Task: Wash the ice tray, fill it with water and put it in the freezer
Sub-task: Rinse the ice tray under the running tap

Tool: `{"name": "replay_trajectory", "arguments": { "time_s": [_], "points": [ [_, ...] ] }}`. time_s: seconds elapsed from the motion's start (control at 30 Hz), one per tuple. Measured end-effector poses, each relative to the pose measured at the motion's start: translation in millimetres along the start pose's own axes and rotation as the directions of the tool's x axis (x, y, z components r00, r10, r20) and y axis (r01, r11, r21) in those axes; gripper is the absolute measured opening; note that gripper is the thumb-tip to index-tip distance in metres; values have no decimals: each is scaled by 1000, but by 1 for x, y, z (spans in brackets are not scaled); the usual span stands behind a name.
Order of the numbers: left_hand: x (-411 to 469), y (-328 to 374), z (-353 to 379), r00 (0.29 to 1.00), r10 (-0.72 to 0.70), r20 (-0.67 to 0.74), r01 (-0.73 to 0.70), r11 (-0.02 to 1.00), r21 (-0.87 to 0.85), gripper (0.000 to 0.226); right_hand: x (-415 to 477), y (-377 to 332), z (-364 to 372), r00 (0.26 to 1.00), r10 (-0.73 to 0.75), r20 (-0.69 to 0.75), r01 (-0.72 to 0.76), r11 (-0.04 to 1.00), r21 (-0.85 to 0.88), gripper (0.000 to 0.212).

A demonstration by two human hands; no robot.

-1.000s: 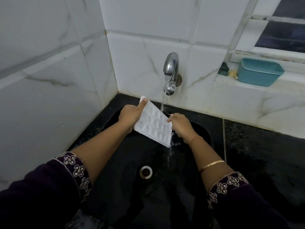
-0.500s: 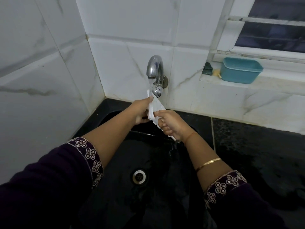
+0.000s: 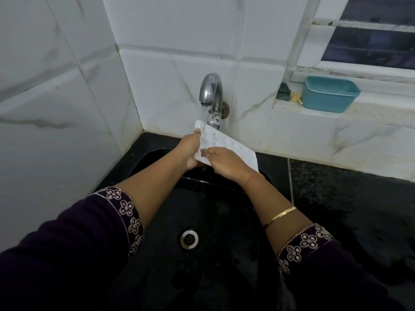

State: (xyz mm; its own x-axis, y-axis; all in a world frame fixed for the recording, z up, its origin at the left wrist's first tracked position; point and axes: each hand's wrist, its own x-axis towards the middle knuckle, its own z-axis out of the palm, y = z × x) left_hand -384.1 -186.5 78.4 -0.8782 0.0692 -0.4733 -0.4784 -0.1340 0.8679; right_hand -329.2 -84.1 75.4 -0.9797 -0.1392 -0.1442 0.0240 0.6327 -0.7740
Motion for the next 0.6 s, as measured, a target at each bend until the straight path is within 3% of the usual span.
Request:
{"name": "replay_trajectory", "arguments": {
  "time_s": [0.2, 0.37, 0.5, 0.6],
  "points": [
    [1, 1, 1, 1000, 9, 5, -9, 1000, -25, 46, 1, 4, -2, 999, 6, 41, -9, 999, 54, 37],
    [4, -1, 0, 999, 13, 36, -11, 999, -48, 47, 3, -1, -3, 1000, -25, 14, 26, 998, -60, 36],
    [7, 0, -2, 999, 23, 24, -22, 999, -48, 49, -2, -1, -4, 998, 8, 69, -11, 999, 44, 38],
    [6, -5, -5, 1000, 13, 14, -12, 999, -53, 47, -2, 3, -6, 996, -21, 85, 23, 1000, -22, 38]
  ]
}}
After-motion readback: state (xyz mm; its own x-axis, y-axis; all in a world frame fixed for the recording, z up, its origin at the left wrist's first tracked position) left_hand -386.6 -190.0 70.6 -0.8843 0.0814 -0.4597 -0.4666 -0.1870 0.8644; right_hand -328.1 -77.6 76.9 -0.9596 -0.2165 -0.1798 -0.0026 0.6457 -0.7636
